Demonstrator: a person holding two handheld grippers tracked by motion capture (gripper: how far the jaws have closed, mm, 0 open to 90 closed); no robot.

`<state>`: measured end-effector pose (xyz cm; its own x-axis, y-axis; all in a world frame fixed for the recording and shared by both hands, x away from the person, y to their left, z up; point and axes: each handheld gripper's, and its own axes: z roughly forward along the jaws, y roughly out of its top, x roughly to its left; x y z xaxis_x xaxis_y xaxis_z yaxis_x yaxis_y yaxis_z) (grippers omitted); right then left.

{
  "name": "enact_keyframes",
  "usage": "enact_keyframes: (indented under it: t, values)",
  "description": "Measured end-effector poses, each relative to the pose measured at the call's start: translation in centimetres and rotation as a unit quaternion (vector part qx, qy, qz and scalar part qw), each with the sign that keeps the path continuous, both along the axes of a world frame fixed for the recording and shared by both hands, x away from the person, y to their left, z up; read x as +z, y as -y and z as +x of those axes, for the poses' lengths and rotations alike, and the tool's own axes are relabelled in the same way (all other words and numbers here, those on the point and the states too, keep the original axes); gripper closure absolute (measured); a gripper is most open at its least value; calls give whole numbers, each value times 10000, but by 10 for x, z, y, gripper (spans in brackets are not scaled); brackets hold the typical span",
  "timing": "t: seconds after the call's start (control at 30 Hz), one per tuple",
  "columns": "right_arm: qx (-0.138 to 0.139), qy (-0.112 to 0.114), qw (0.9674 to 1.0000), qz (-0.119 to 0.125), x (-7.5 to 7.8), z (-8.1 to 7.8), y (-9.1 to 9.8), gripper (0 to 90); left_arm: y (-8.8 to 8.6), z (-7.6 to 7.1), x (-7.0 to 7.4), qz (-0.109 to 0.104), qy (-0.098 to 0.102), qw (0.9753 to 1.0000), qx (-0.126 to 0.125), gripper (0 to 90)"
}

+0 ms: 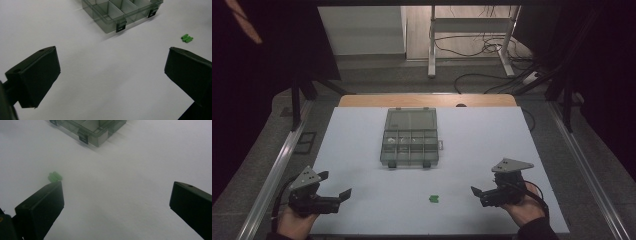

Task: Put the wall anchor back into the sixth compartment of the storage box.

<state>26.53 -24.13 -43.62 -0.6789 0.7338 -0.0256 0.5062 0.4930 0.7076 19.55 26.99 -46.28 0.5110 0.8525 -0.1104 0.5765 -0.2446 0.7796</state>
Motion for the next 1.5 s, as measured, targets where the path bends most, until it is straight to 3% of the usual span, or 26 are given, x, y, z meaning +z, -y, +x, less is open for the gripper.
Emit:
enact_keyframes:
  t: [0.77,1.07,1.3,1.5]
  values:
    - [481,-173,9972,-554,-11,14,-48,0,1,1,-2,9,-84,10000,-42,5]
    - [578,-305,9965,-531,-11,19,-57,0,1,1,-1,7,-102,9999,-44,6]
    - [743,-410,9949,-543,-12,22,-68,0,1,1,-1,140,-85,9998,56,4]
    - [798,-447,9936,-659,-15,24,-77,11,-2,1,-2,93,-46,9999,86,2]
